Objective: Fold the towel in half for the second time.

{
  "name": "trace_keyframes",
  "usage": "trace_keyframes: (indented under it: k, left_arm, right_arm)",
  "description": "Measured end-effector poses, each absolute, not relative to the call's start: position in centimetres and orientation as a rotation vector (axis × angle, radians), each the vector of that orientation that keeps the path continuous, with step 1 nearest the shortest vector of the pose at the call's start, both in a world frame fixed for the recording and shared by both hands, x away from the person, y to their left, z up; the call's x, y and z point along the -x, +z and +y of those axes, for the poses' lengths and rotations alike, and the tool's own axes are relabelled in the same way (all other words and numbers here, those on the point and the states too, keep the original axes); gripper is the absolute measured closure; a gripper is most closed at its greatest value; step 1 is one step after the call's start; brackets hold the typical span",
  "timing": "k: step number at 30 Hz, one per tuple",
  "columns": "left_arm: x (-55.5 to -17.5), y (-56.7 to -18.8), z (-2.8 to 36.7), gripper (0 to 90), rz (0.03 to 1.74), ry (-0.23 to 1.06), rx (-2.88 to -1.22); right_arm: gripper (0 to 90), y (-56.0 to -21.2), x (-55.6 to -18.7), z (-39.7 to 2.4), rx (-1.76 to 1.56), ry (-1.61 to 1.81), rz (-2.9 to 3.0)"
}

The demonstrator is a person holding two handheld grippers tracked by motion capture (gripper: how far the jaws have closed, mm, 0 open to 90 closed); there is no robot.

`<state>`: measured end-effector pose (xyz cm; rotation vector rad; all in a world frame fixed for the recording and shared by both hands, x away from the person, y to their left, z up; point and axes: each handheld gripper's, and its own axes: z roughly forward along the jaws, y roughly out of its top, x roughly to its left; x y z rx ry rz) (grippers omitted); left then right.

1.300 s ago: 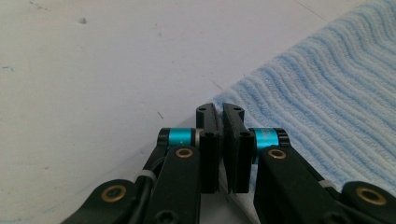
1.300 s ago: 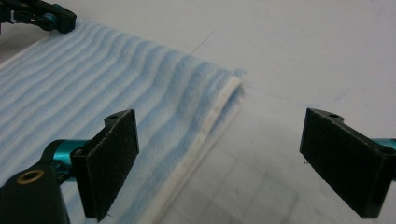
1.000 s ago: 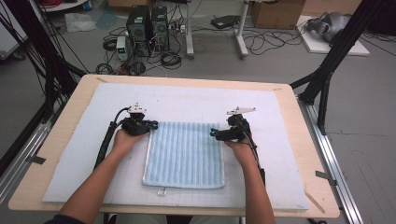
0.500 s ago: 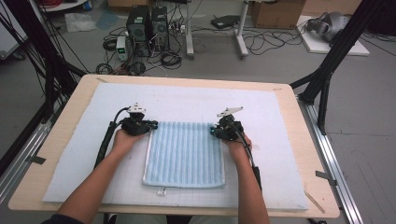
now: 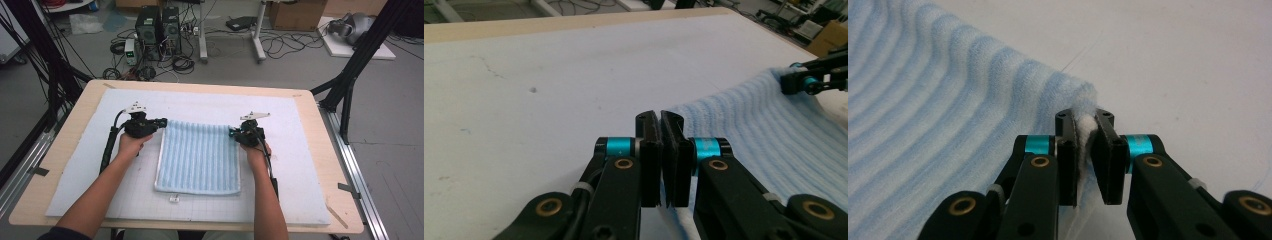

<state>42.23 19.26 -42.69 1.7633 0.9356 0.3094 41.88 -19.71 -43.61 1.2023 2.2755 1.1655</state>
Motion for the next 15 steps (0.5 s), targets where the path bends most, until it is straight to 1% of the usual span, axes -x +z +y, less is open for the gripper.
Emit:
trace_keyframes:
  k: [5, 11, 15]
  left_arm:
    - [-41.0, -41.9, 19.7, 86.3, 0.905, 0.306, -1.724]
    - [-39.2, -40.7, 20.0, 86.1, 0.822, 0.307, -1.713]
    - [-37.6, -40.5, 20.3, 86.1, 0.800, 0.299, -1.693]
  right_arm:
    - [81.5, -42.8, -41.0, -19.8, -1.157, 1.205, 2.278]
    - [81.5, -41.8, -39.0, -20.3, -1.126, 1.253, 2.269]
    - [81.5, -40.9, -37.5, -20.3, -1.066, 1.269, 2.268]
